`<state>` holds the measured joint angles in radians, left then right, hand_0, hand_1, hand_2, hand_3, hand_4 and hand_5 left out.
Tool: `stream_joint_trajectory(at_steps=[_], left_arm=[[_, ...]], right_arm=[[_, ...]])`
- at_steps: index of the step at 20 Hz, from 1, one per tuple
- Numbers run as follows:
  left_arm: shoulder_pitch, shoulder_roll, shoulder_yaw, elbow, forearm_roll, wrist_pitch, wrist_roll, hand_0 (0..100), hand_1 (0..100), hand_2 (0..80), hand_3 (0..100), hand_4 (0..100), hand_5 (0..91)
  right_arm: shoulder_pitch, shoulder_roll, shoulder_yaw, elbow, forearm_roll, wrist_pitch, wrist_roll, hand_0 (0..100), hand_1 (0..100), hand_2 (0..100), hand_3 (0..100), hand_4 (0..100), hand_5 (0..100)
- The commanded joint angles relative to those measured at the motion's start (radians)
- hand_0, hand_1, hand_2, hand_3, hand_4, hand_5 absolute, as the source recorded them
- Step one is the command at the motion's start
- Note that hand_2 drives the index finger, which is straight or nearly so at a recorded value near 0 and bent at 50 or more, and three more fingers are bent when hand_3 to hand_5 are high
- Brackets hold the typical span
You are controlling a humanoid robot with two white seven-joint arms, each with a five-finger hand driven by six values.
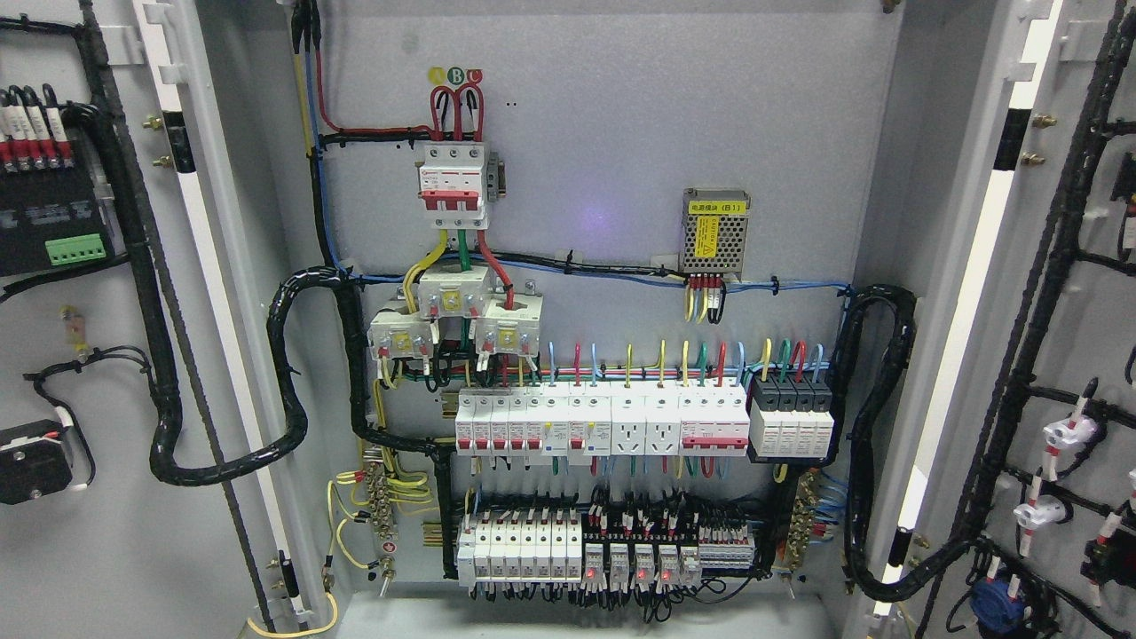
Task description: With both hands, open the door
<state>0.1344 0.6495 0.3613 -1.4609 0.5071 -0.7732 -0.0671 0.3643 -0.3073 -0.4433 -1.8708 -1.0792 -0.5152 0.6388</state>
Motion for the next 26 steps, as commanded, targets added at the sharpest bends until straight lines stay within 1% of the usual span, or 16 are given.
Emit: stream_joint_trajectory(at_steps=[1,2,4,6,8,9,11,13,15,16,18,20,21,23,24,26], left_arm=[[0.129,-0.057,-0.116,-0.396,-0.042,-0.804,-0.005,0,0,0.0,0,0,0.0],[0.135,-0.080,-0.142,-0.419,-0.083,-0.805,-0.005,0,0,0.0,0,0,0.0],[0.152,-0.132,-0.220,-0.434,-0.195,-0.807,-0.006,0,0,0.0,0,0,0.0],[0.155,-0.175,-0.328,-0.420,-0.313,-0.807,-0.008,0,0,0.0,0,0,0.0],[0.157,-0.253,-0.422,-0.362,-0.440,-0.805,-0.011,0,0,0.0,0,0,0.0],[0.162,-0.296,-0.453,-0.317,-0.506,-0.804,-0.014,0,0,0.0,0,0,0.0],[0.171,-0.376,-0.507,-0.184,-0.631,-0.805,-0.014,0,0,0.0,0,0,0.0],[0.200,-0.465,-0.521,0.001,-0.688,-0.808,-0.011,0,0,0.0,0,0,0.0],[0.208,-0.552,-0.510,0.239,-0.694,-0.808,-0.011,0,0,0.0,0,0,0.0],[0.205,-0.579,-0.493,0.377,-0.691,-0.807,-0.011,0,0,0.0,0,0,0.0],[0.177,-0.597,-0.455,0.683,-0.682,-0.802,-0.005,0,0,0.0,0,0,0.0],[0.092,-0.597,-0.449,1.033,-0.667,-0.799,-0.002,0,0,0.0,0,0,0.0],[0.041,-0.602,-0.437,1.209,-0.648,-0.785,-0.002,0,0,0.0,0,0,0.0],[-0.028,-0.622,-0.415,1.478,-0.618,-0.692,-0.003,0,0,0.0,0,0,0.0],[-0.038,-0.623,-0.410,1.546,-0.598,-0.623,-0.002,0,0,0.0,0,0,0.0],[-0.033,-0.620,-0.409,1.585,-0.538,-0.421,-0.002,0,0,0.0,0,0,0.0]], right_arm=[[0.053,-0.012,0.176,-0.140,0.005,-0.002,0.004,0,0,0,0,0,0],[0.054,-0.013,0.213,-0.142,0.013,0.000,0.004,0,0,0,0,0,0],[0.068,-0.036,0.306,-0.133,0.048,0.006,0.004,0,0,0,0,0,0],[0.108,-0.047,0.443,-0.087,0.148,0.017,0.005,0,0,0,0,0,0],[0.113,-0.073,0.570,0.017,0.246,0.021,0.004,0,0,0,0,0,0],[0.110,-0.070,0.610,0.080,0.275,0.024,0.004,0,0,0,0,0,0],[0.104,-0.064,0.653,0.219,0.289,0.024,0.004,0,0,0,0,0,0],[0.081,-0.064,0.699,0.361,0.289,0.026,0.004,0,0,0,0,0,0],[0.047,-0.059,0.745,0.519,0.291,0.026,0.004,0,0,0,0,0,0],[0.039,-0.046,0.771,0.620,0.294,0.026,0.004,0,0,0,0,0,0],[0.016,0.019,0.792,0.846,0.320,0.026,0.004,0,0,0,0,0,0],[-0.028,0.112,0.778,1.107,0.376,0.024,0.002,0,0,0,0,0,0],[-0.066,0.147,0.776,1.247,0.396,0.024,0.001,0,0,0,0,0,0],[-0.149,0.203,0.776,1.539,0.427,0.026,0.001,0,0,0,0,0,0],[-0.191,0.236,0.776,1.678,0.449,0.026,-0.001,0,0,0,0,0,0],[-0.237,0.284,0.776,1.858,0.504,0.033,-0.005,0,0,0,0,0,0]])
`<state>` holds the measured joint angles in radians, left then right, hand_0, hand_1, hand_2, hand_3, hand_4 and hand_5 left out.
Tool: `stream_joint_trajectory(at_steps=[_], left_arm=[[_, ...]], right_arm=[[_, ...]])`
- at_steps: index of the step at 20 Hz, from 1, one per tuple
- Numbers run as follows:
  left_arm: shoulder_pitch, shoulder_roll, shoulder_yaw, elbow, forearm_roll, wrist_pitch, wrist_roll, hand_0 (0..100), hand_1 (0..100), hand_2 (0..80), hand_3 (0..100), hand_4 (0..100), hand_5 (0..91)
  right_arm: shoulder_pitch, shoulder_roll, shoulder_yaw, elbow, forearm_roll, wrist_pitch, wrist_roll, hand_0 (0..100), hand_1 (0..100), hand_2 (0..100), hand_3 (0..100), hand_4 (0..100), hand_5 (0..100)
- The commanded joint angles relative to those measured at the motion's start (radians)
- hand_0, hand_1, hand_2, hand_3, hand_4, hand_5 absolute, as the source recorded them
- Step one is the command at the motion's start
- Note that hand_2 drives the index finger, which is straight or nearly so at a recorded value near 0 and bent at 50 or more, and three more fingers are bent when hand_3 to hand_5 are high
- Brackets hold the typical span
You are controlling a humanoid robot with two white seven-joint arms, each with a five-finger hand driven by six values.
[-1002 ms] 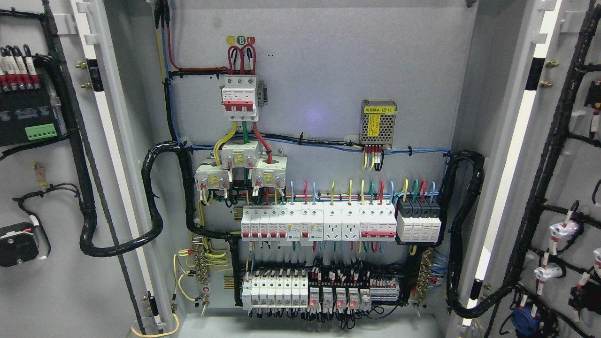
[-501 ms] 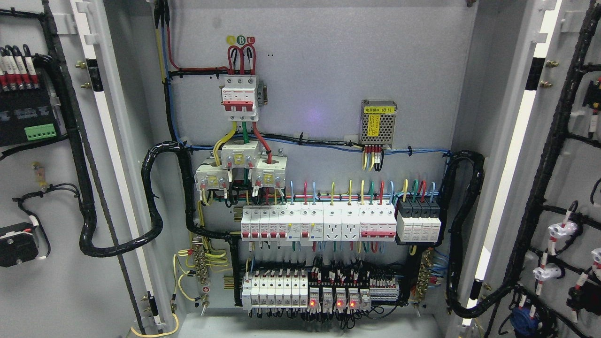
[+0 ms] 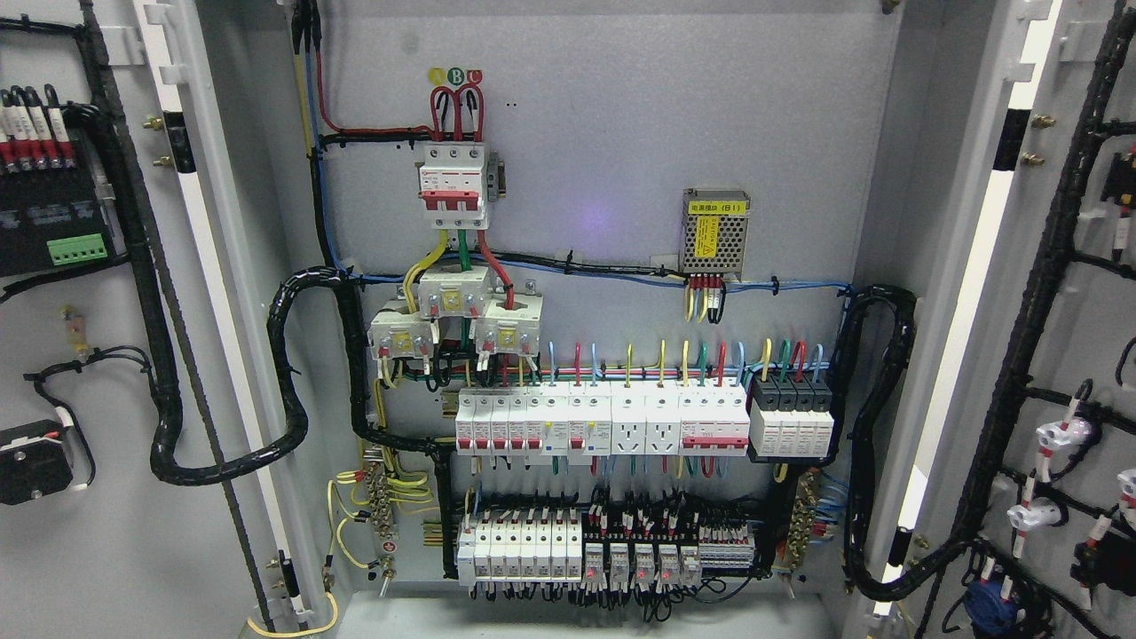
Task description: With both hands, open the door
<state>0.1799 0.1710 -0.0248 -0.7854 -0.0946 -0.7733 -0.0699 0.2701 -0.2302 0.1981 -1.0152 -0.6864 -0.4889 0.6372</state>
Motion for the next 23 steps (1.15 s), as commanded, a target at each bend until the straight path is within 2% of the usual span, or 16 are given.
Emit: stream_joint_trajectory(at_steps=[1,2,3,5,7,8,10,12,14,18,23], left_arm=[[-0.074,-0.142,-0.024,0.910,0.084,-0.274,-0.001,0,0,0.0,0,0,0.0],[-0.074,-0.142,-0.026,0.910,0.088,-0.104,-0.002,0,0,0.0,0,0,0.0],[-0.074,-0.142,-0.029,0.898,0.090,0.075,-0.010,0,0,0.0,0,0,0.0],[-0.074,-0.143,-0.035,0.881,0.090,0.364,-0.019,0,0,0.0,0,0,0.0],[-0.076,-0.154,-0.030,0.867,0.088,0.518,-0.048,0,0,0.0,0,0,0.0],[-0.076,-0.174,-0.030,0.861,0.085,0.561,-0.051,0,0,0.0,0,0,0.0],[-0.076,-0.189,-0.024,0.812,0.088,0.603,-0.051,0,0,0.0,0,0,0.0],[-0.076,-0.200,-0.023,0.799,0.092,0.624,-0.051,0,0,0.0,0,0,0.0],[-0.076,-0.214,0.000,0.799,0.093,0.667,-0.051,0,0,0.0,0,0,0.0],[-0.077,-0.212,0.037,0.798,0.098,0.686,-0.053,0,0,0.0,0,0,0.0],[-0.077,-0.212,0.065,0.795,0.127,0.681,-0.048,0,0,0.0,0,0,0.0]], right_arm=[[-0.143,0.216,0.136,1.020,0.139,0.030,-0.017,0,0,0,0,0,0],[-0.141,0.221,0.138,1.021,0.168,0.070,-0.055,0,0,0,0,0,0],[-0.138,0.226,0.138,1.023,0.200,0.116,-0.117,0,0,0,0,0,0],[-0.138,0.233,0.138,1.021,0.258,0.218,-0.273,0,0,0,0,0,0],[-0.138,0.235,0.138,1.018,0.318,0.321,-0.387,0,0,0,0,0,0],[-0.140,0.241,0.136,1.014,0.355,0.360,-0.421,0,0,0,0,0,0],[-0.144,0.267,0.133,1.012,0.398,0.417,-0.456,0,0,0,0,0,0],[-0.161,0.269,0.132,1.008,0.398,0.495,-0.481,0,0,0,0,0,0],[-0.175,0.270,0.112,0.994,0.398,0.538,-0.498,0,0,0,0,0,0],[-0.178,0.276,0.104,0.989,0.403,0.576,-0.528,0,0,0,0,0,0],[-0.178,0.276,0.104,0.981,0.401,0.572,-0.531,0,0,0,0,0,0]])
